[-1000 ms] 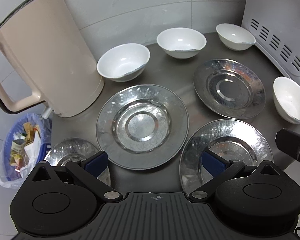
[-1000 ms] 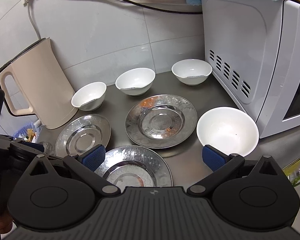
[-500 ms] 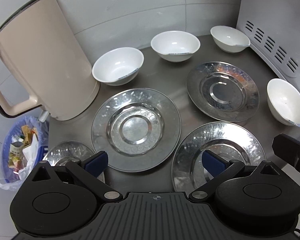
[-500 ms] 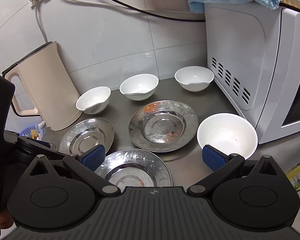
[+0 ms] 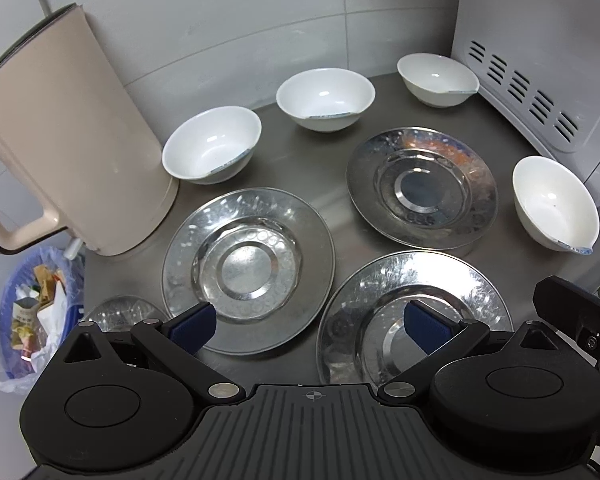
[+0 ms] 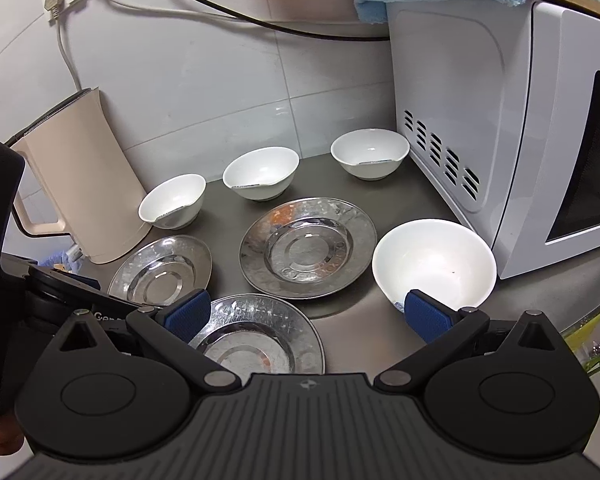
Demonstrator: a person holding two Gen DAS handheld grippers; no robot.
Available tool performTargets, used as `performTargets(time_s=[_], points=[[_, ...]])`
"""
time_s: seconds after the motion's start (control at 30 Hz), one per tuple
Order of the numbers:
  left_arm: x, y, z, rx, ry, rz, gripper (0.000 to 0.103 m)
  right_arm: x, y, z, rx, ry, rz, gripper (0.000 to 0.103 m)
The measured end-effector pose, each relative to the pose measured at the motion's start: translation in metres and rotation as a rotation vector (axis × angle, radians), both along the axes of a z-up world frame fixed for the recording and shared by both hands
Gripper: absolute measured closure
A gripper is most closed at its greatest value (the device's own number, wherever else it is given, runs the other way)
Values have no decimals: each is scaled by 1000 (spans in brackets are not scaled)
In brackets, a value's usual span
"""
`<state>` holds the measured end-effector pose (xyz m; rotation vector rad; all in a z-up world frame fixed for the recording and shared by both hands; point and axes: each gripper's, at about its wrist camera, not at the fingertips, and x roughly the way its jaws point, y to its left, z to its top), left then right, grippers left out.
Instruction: Organize plates and bowls
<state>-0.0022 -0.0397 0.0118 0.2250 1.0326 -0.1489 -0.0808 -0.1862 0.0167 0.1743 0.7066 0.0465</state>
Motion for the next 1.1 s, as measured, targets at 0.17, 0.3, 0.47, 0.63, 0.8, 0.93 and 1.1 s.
performTargets(time_s=[0.17, 0.3, 0.47, 0.63, 0.8, 0.93, 1.1], points=[[0, -1, 3, -1, -8, -1, 0, -2, 1, 1, -7, -8, 13, 0], [-2, 1, 3, -3, -13, 4, 0, -2, 4, 2, -10, -10, 32, 0], [-4, 2, 5, -9, -17, 13, 0, -3, 4, 2, -10, -11, 41, 0], [-4, -1, 7, -11, -21, 7, 0, -4, 3, 3, -8, -12, 37, 0], [-4, -4, 8, -14, -25, -7, 0, -5, 1, 2, -6, -12, 27, 0], [-3, -10, 10, -16, -28, -22, 0, -6, -3, 2, 0, -17, 8, 0], [1, -18, 10, -16, -25, -45, 0, -7, -10, 0, 5, -14, -17, 0]])
